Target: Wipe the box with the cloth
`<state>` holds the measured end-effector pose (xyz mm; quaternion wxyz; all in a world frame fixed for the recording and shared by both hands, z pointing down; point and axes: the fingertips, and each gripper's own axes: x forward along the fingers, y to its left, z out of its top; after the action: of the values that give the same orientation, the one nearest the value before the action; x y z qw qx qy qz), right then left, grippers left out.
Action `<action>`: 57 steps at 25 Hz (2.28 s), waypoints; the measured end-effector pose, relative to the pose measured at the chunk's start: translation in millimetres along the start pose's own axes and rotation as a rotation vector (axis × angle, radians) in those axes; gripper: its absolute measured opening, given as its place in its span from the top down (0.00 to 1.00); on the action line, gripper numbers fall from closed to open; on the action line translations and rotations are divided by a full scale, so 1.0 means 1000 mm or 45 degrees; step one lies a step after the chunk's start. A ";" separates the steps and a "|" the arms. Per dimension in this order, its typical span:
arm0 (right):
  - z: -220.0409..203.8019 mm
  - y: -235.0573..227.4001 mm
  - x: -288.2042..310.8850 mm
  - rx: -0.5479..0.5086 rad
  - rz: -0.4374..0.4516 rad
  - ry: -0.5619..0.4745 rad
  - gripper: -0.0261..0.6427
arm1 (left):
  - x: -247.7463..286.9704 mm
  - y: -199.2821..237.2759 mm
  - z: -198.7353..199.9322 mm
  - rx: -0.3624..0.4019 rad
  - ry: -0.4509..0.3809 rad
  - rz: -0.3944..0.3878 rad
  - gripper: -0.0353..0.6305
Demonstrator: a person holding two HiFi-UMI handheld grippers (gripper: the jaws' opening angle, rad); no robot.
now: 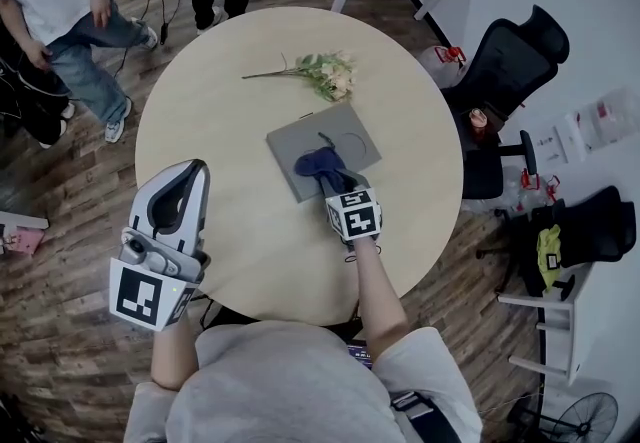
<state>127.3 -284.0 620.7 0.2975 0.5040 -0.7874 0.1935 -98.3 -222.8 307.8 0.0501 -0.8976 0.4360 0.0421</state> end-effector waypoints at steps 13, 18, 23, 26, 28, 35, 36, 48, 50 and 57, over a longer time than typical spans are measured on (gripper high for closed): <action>-0.005 -0.097 -0.002 0.138 -0.231 0.000 0.83 | -0.004 0.010 -0.004 0.008 0.018 0.023 0.94; -0.005 -0.119 0.001 0.156 -0.274 0.016 0.83 | -0.005 0.017 -0.007 0.010 0.025 0.038 0.94; -0.006 -0.139 -0.001 0.210 -0.332 0.013 0.83 | -0.009 0.023 -0.006 0.017 0.025 0.060 0.94; -0.007 -0.143 -0.003 0.214 -0.350 0.019 0.83 | -0.014 0.024 -0.005 0.016 0.024 0.074 0.94; -0.007 -0.142 -0.002 0.213 -0.358 0.023 0.83 | -0.016 0.025 -0.003 0.016 0.017 0.081 0.94; 0.001 -0.113 -0.019 0.209 -0.318 -0.061 0.83 | -0.019 0.018 0.004 0.020 -0.001 0.080 0.94; 0.004 -0.104 -0.023 0.204 -0.301 -0.088 0.82 | -0.020 0.018 0.006 0.019 -0.004 0.079 0.94; 0.046 -0.024 -0.092 0.112 -0.223 -0.377 0.82 | -0.024 -0.013 0.025 0.024 -0.053 0.018 0.94; 0.053 -0.018 -0.107 0.101 -0.226 -0.418 0.82 | -0.026 -0.017 0.029 0.031 -0.060 0.011 0.94; 0.075 -0.003 -0.164 0.061 -0.255 -0.562 0.82 | -0.031 -0.029 0.040 0.043 -0.089 -0.002 0.94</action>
<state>160.9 -219.7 455.8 0.1239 0.6166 -0.7746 0.0670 -96.2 -175.5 273.8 0.0803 -0.8949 0.4340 0.0660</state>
